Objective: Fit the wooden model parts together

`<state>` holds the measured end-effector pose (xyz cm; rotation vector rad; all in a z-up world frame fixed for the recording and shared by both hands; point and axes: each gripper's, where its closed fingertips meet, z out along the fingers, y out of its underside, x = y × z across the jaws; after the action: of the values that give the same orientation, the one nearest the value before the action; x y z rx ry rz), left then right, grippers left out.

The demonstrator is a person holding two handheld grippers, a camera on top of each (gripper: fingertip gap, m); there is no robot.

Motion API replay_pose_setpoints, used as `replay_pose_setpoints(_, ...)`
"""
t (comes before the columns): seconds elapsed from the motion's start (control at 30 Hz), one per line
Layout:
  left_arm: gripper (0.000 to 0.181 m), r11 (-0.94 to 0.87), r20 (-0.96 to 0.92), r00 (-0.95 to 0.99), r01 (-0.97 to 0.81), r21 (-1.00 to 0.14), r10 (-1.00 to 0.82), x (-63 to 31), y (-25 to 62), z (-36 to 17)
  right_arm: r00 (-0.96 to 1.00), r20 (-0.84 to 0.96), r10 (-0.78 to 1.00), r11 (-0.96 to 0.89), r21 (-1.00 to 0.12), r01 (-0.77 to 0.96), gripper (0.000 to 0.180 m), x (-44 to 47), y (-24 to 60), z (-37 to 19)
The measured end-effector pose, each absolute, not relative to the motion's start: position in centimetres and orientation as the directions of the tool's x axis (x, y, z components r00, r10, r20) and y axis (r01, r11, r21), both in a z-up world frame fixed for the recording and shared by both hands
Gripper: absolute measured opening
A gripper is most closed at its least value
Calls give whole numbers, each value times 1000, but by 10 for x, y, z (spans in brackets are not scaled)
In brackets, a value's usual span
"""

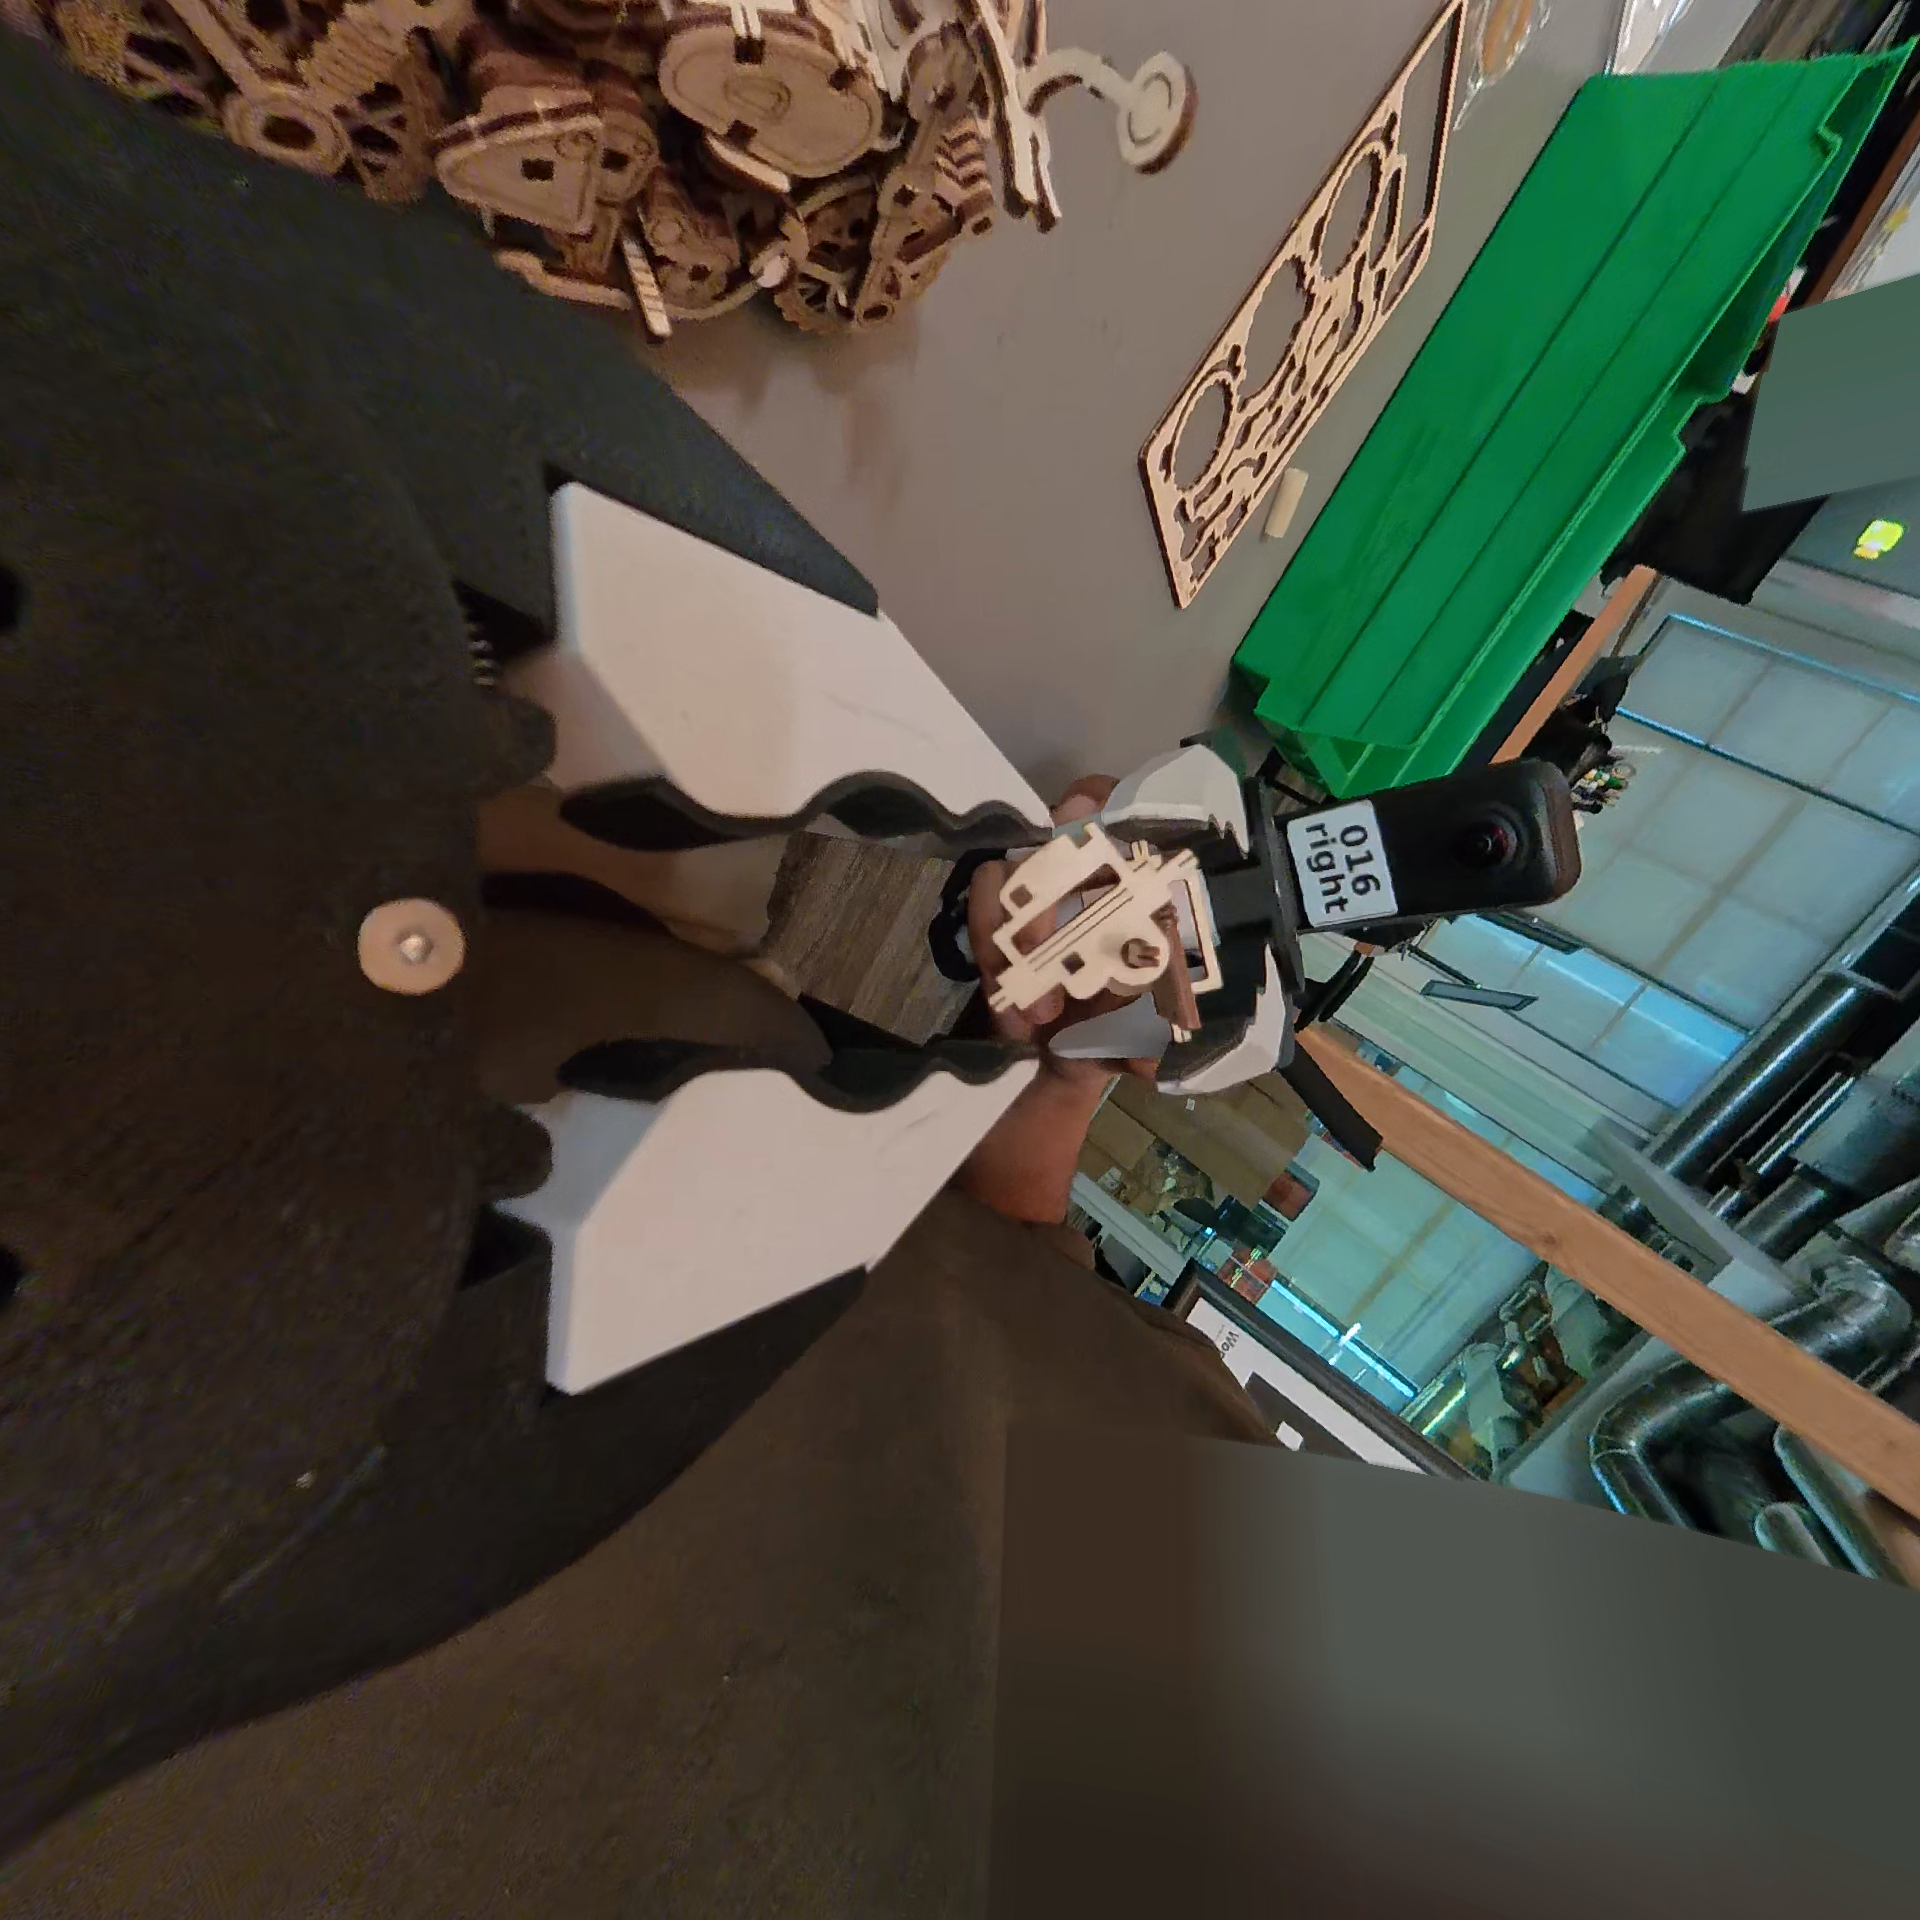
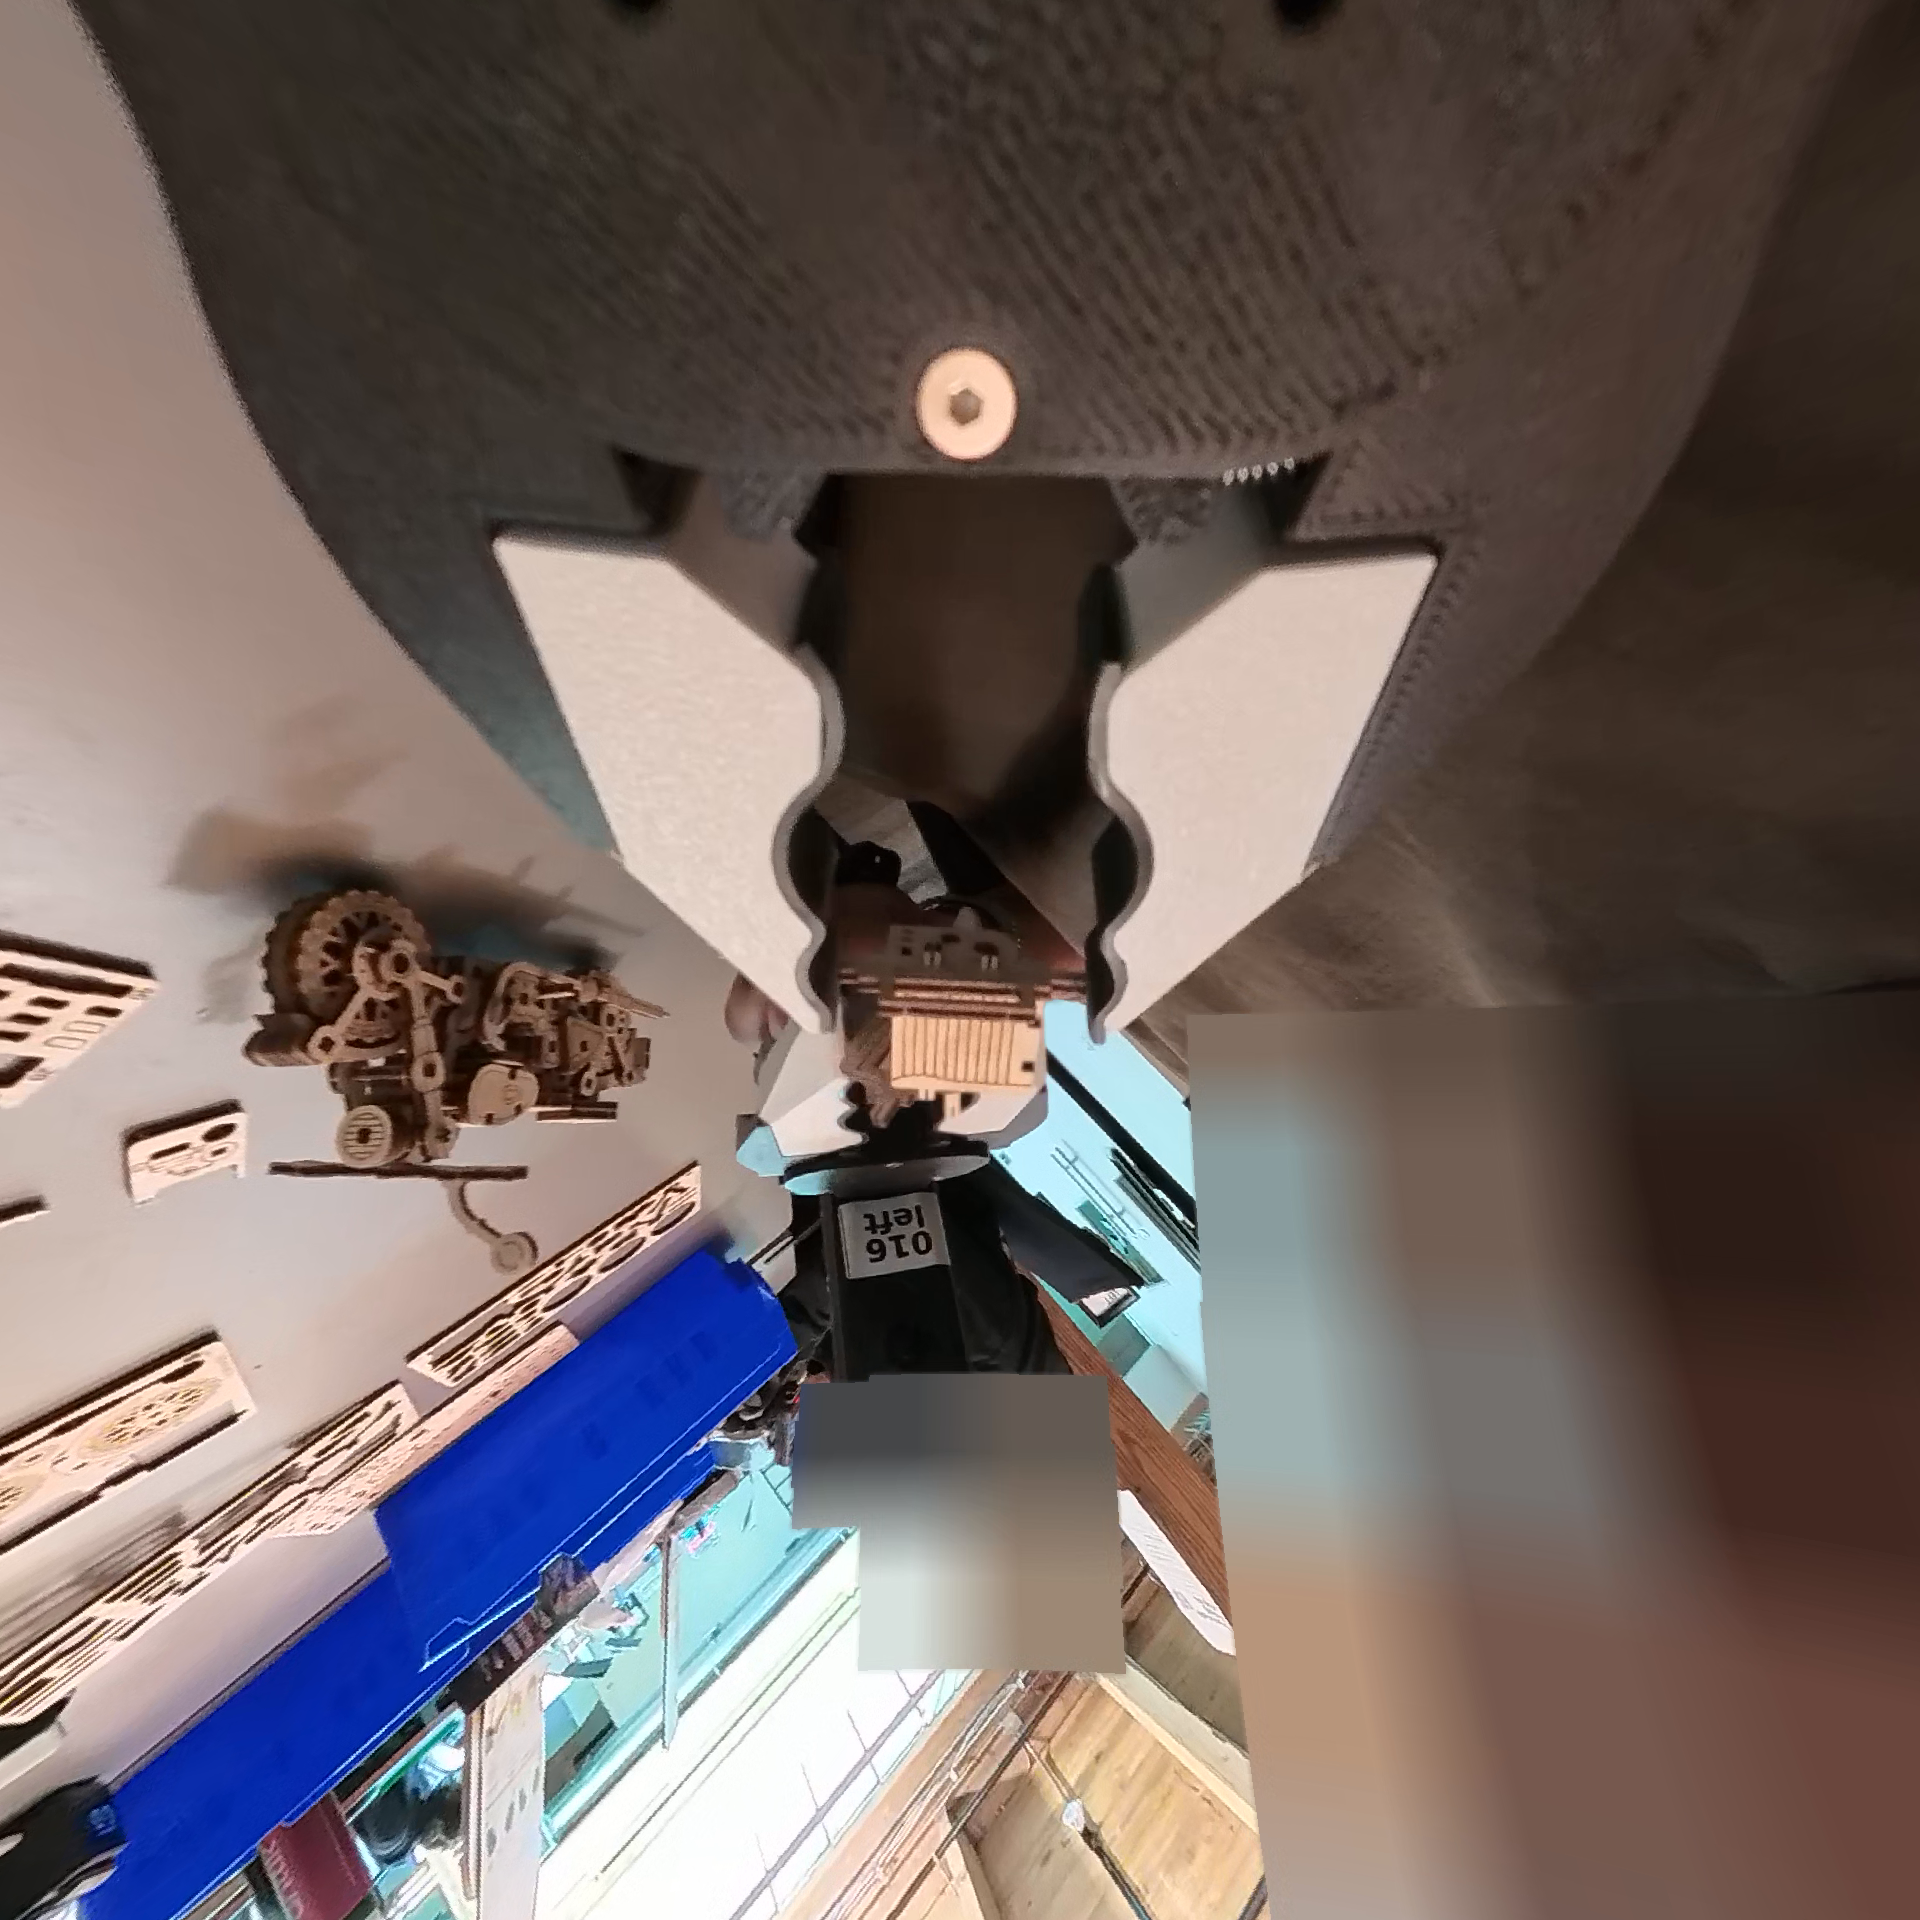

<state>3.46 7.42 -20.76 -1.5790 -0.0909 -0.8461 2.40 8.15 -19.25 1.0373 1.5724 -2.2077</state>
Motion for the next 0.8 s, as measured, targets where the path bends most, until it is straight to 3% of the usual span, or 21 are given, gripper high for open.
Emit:
replay_pose_setpoints(0.33,58,-182,411,846,370,-911,-340,32,77,-212,-705,-695,143,-391,-694,605,47,28,76,-193)
replay_pose_setpoints(0.6,54,-159,282,894,240,-958,-348,41,75,-213,-678,-729,90,-384,-654,652,47,30,72,-195)
replay_pose_setpoints(0.8,40,-181,255,899,201,-963,-356,46,75,-218,-675,-734,74,-404,-641,653,47,30,74,-192)
